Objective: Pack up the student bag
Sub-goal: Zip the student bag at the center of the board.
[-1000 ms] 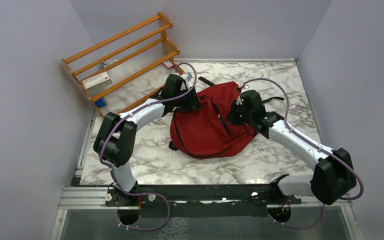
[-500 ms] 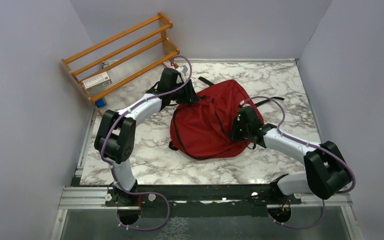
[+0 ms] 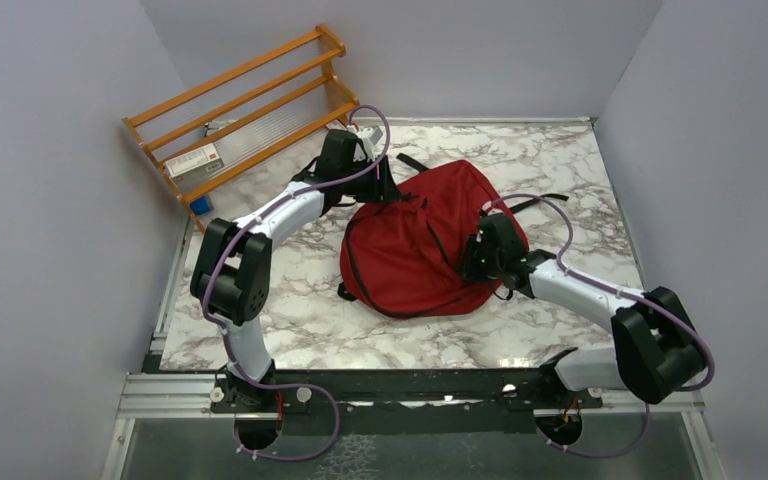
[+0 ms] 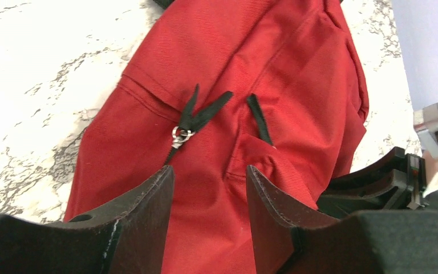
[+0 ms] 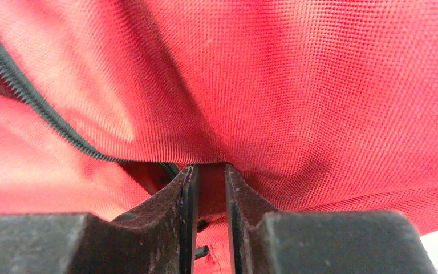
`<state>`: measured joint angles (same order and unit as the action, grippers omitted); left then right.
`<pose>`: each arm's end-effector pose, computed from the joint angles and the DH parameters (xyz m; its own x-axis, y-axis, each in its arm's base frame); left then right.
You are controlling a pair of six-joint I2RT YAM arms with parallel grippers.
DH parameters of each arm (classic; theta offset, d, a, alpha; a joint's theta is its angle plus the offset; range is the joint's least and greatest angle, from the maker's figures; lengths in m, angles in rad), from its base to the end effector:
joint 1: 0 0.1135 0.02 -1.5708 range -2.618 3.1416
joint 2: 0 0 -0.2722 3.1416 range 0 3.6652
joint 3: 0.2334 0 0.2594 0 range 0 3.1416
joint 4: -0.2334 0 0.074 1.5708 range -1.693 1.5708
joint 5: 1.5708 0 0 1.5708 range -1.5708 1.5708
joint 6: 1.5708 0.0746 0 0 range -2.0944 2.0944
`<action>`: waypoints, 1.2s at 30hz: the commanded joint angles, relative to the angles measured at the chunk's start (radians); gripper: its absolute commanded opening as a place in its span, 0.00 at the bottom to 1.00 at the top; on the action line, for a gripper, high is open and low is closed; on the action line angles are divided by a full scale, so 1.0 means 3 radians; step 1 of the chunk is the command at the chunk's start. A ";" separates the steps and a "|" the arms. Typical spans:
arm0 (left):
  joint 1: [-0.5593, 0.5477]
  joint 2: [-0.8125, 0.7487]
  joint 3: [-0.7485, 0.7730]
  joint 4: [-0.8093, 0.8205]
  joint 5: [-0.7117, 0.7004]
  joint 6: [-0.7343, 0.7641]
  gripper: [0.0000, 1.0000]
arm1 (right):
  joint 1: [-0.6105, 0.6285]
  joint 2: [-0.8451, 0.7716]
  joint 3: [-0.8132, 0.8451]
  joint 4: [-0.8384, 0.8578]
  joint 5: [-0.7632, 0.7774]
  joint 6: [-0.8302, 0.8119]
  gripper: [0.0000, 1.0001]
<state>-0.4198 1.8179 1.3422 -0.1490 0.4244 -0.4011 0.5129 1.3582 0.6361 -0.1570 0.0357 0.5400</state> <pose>0.4017 -0.2129 0.2322 -0.7558 -0.0523 -0.6527 0.4142 0.7338 -0.5384 0.2508 0.1382 0.1434 -0.8175 0.1293 -0.5612 -0.0586 0.9508 0.3044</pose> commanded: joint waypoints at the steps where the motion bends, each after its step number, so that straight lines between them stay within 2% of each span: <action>1: 0.0009 0.0052 0.0092 0.0055 0.0221 0.0085 0.51 | -0.0002 -0.0341 0.0151 -0.0170 -0.0081 -0.0188 0.29; 5: 0.0009 0.0010 0.0064 0.0077 0.0278 0.0036 0.51 | -0.0002 -0.0499 0.0410 -0.0258 -0.0057 -0.0301 0.32; 10: -0.0014 -0.0052 0.0004 0.0120 0.0288 -0.0088 0.52 | -0.0002 -0.0393 0.0656 -0.0189 -0.0052 -0.0390 0.31; 14: -0.0084 -0.0037 -0.0025 0.0117 0.0256 -0.0179 0.52 | -0.0002 -0.0106 0.0880 -0.0060 -0.0029 -0.0456 0.20; 17: -0.0160 -0.0045 -0.0024 0.0117 0.0192 -0.0198 0.53 | -0.0002 0.0197 0.1079 0.0022 -0.0059 -0.0546 0.15; 28: -0.0171 -0.0129 -0.0158 0.0082 0.0151 -0.0182 0.53 | -0.0002 0.0884 0.1538 0.0161 -0.0448 -0.0974 0.13; 32: -0.0167 -0.0150 -0.0201 0.0084 0.0122 -0.0192 0.53 | -0.0002 0.0967 0.1632 0.0075 -0.0830 -0.1243 0.19; 36: -0.0153 -0.0159 -0.0224 0.0083 0.0099 -0.0206 0.53 | -0.0002 0.0916 0.1569 0.0090 -0.1118 -0.1394 0.34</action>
<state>-0.4713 1.8183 1.2865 -0.1375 0.4774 -0.4557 0.5121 1.6390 1.0954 -0.1425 -0.1665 0.2050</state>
